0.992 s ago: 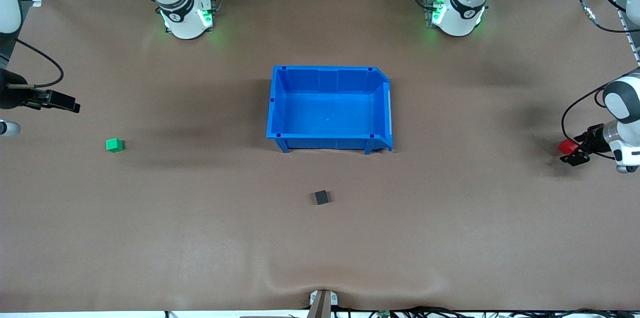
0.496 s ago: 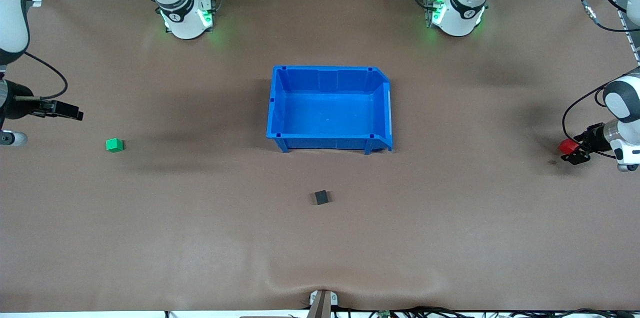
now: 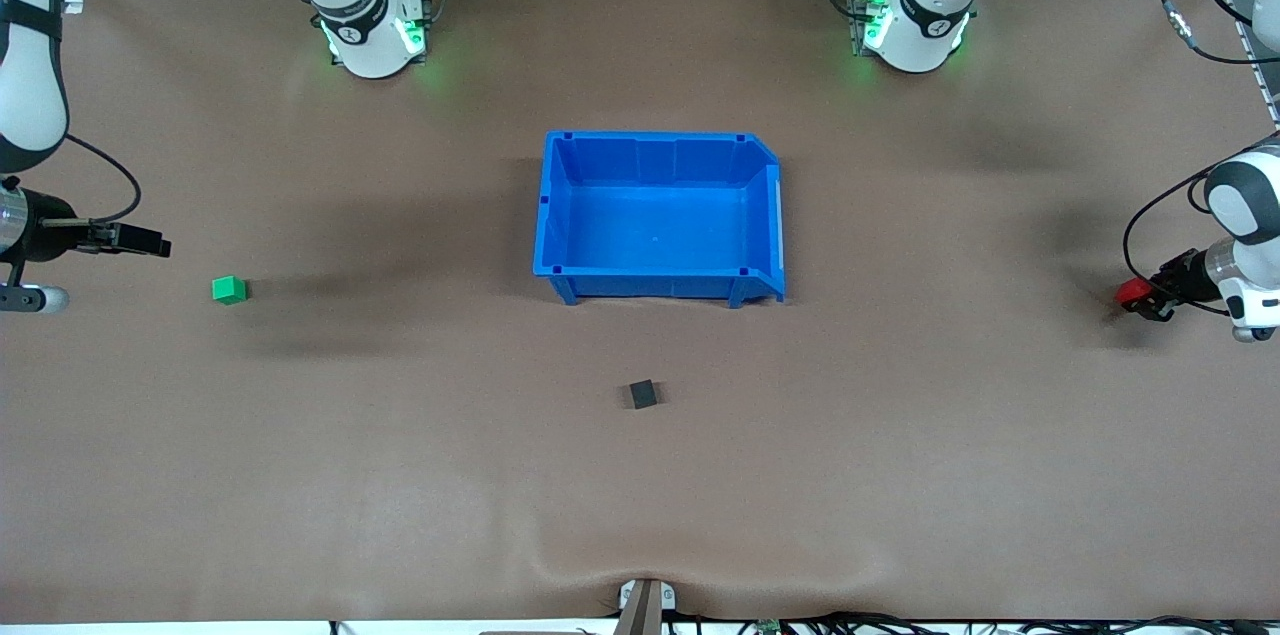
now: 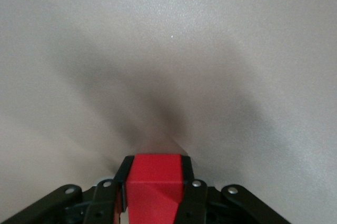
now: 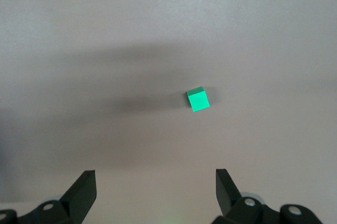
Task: Attach green and red cubes to black cube
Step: 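Grasp the red cube with the left gripper while the right gripper approaches the green cube, then grasp the green cube with the right gripper while the left gripper lifts red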
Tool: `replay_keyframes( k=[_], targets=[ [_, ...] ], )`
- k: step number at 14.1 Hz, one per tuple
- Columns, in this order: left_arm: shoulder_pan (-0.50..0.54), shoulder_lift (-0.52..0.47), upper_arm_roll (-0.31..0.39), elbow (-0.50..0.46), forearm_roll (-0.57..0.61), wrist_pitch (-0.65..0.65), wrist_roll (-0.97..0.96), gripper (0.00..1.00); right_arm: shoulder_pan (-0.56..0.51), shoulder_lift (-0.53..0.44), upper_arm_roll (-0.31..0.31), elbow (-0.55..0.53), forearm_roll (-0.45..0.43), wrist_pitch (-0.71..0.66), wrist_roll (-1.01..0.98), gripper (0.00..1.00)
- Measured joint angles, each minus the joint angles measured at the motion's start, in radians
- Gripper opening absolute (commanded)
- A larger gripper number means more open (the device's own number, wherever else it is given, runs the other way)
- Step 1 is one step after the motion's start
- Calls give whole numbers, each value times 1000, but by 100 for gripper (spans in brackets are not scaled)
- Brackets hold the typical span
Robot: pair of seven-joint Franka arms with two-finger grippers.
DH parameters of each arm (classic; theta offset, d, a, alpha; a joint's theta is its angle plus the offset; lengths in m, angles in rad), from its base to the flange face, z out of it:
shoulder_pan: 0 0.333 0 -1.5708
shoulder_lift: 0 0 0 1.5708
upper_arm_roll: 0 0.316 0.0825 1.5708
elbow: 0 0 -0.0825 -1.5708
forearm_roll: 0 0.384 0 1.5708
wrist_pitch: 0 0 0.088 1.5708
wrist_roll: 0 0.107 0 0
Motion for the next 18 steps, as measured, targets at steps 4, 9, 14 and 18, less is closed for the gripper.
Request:
replay_keyframes(
  k=[4, 9, 14, 18],
  targets=[
    [0, 0, 0, 0, 0, 0, 0, 0, -3, 19, 0, -1, 0, 13, -4, 100],
    [0, -21, -7, 1, 0, 2, -59, 0, -9, 36, -1, -68, 0, 124, -19, 100],
    [-1, -76, -48, 8, 0, -6, -179, 0, -24, 69, -2, -88, -2, 172, -97, 100],
    [-3, -102, -108, 43, 1, -76, -304, 0, -52, 111, -3, -91, -4, 214, -136, 100]
  ],
)
